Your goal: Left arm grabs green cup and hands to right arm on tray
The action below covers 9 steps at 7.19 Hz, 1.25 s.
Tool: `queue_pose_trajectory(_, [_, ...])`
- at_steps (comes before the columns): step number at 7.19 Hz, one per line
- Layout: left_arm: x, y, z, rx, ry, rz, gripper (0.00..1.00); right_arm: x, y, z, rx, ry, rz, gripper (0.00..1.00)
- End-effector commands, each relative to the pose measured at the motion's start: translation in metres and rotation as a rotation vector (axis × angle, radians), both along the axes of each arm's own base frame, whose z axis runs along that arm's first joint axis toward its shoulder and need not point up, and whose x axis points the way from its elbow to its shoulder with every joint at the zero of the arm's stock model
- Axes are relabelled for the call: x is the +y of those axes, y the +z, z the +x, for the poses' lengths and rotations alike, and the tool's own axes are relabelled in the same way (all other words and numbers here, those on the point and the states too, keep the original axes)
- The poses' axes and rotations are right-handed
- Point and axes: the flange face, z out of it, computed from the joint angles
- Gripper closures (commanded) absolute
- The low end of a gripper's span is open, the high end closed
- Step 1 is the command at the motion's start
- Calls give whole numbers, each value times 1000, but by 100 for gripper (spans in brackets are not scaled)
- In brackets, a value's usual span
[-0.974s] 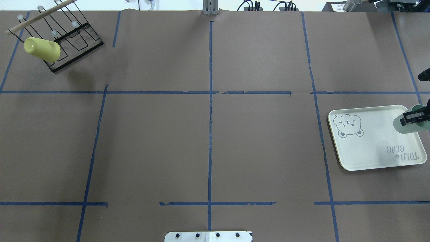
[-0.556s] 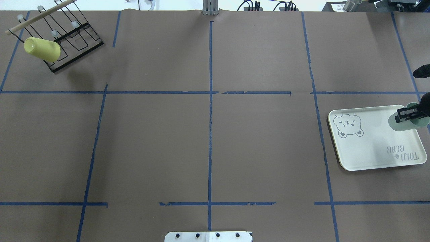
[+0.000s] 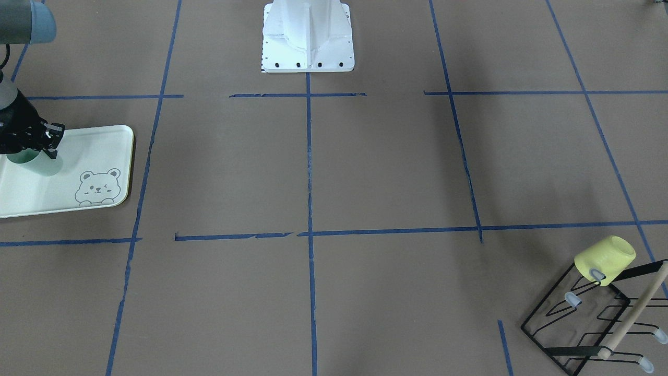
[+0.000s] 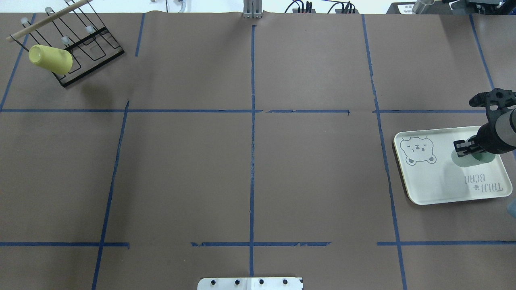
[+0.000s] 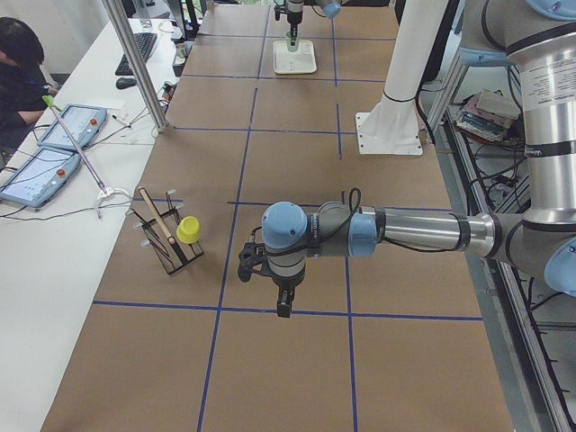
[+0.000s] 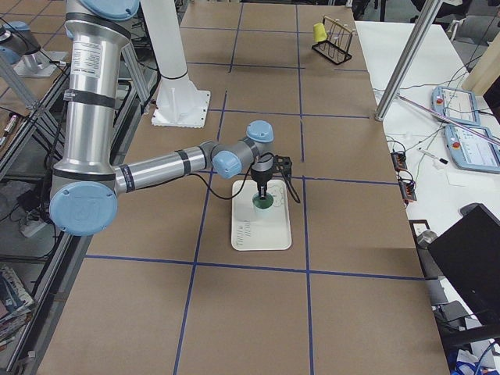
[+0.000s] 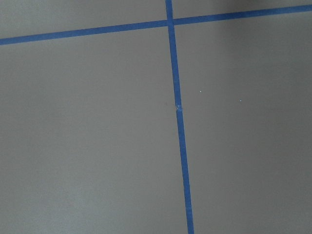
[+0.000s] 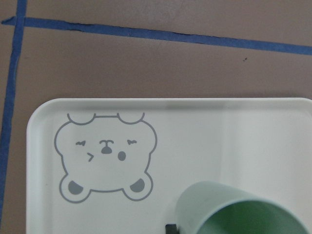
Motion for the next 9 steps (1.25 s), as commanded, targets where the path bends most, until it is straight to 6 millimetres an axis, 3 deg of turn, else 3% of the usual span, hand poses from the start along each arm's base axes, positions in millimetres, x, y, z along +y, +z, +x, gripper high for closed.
queue_pose_trajectory(1, [0, 0, 0, 1, 1, 1, 0, 4, 2, -8, 10, -10, -3, 73])
queue_pose_trajectory(2, [0, 0, 0, 1, 0, 0, 0, 3, 3, -10, 10, -13, -5, 13])
queue_pose_trajectory(3, [0, 0, 0, 1, -1, 0, 0, 3, -3, -11, 1, -14, 4, 0])
queue_pose_trajectory(5, [-1, -1, 0, 1, 2, 4, 0, 5, -22, 1, -42, -24, 14, 0])
queue_pose_trajectory(6, [-2, -1, 0, -1, 6, 8, 0, -2, -26, 25, -90, -30, 5, 0])
queue_pose_trajectory(8, [-2, -1, 0, -2, 3, 10, 0, -6, 3, 112, -73, -94, 37, 0])
queue_pose_trajectory(9, [-2, -1, 0, -4, 4, 11, 0, 2, 26, 175, -37, -138, 63, 0])
